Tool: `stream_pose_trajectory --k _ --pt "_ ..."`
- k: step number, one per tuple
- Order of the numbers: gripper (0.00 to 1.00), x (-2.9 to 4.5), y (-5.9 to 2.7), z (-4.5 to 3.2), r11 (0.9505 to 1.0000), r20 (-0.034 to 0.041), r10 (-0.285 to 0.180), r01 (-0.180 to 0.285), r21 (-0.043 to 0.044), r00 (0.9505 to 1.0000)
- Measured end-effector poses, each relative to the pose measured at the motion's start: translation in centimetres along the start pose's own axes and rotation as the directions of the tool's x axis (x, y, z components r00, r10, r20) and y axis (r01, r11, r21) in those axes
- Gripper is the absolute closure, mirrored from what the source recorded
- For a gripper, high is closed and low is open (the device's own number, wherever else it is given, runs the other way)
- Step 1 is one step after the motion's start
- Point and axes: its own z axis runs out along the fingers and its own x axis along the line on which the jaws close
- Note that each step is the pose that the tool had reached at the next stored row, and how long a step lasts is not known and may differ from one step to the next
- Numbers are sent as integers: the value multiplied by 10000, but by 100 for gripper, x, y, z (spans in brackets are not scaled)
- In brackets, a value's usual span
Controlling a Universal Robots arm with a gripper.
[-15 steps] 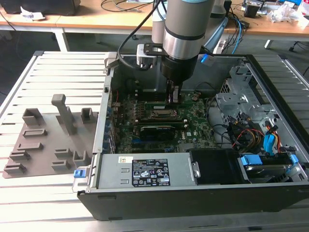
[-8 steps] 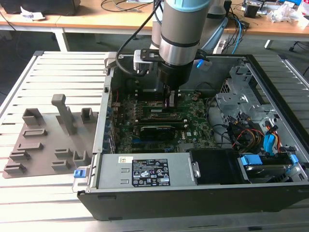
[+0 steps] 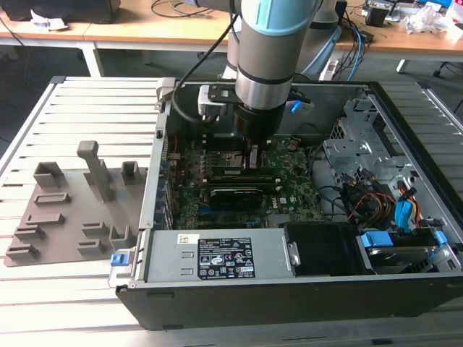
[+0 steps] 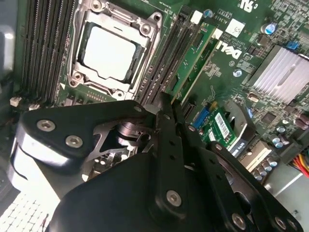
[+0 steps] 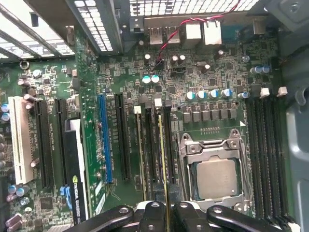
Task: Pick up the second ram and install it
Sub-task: 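Insert the second ram into the second slot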
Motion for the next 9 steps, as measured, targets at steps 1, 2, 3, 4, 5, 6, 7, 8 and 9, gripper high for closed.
stream_pose_trajectory --k 1,2,3,4,5,6,7,8,9 --pt "86 3 17 22 10000 1 0 0 0 10000" --pt "86 4 25 38 10000 1 0 0 0 10000" --pt "86 7 33 61 10000 0 -1 1 -1 10000" --pt "86 9 38 78 10000 8 -1 1 -1 10000" --pt "86 11 40 113 10000 14 -3 3 -2 10000" --pt "86 12 40 129 10000 17 -7 7 -3 10000" --pt "86 12 40 138 10000 17 -18 18 -3 10000" --pt "86 12 41 140 10000 20 -42 42 -6 10000" --pt "86 11 41 144 10000 34 -76 76 -9 10000"
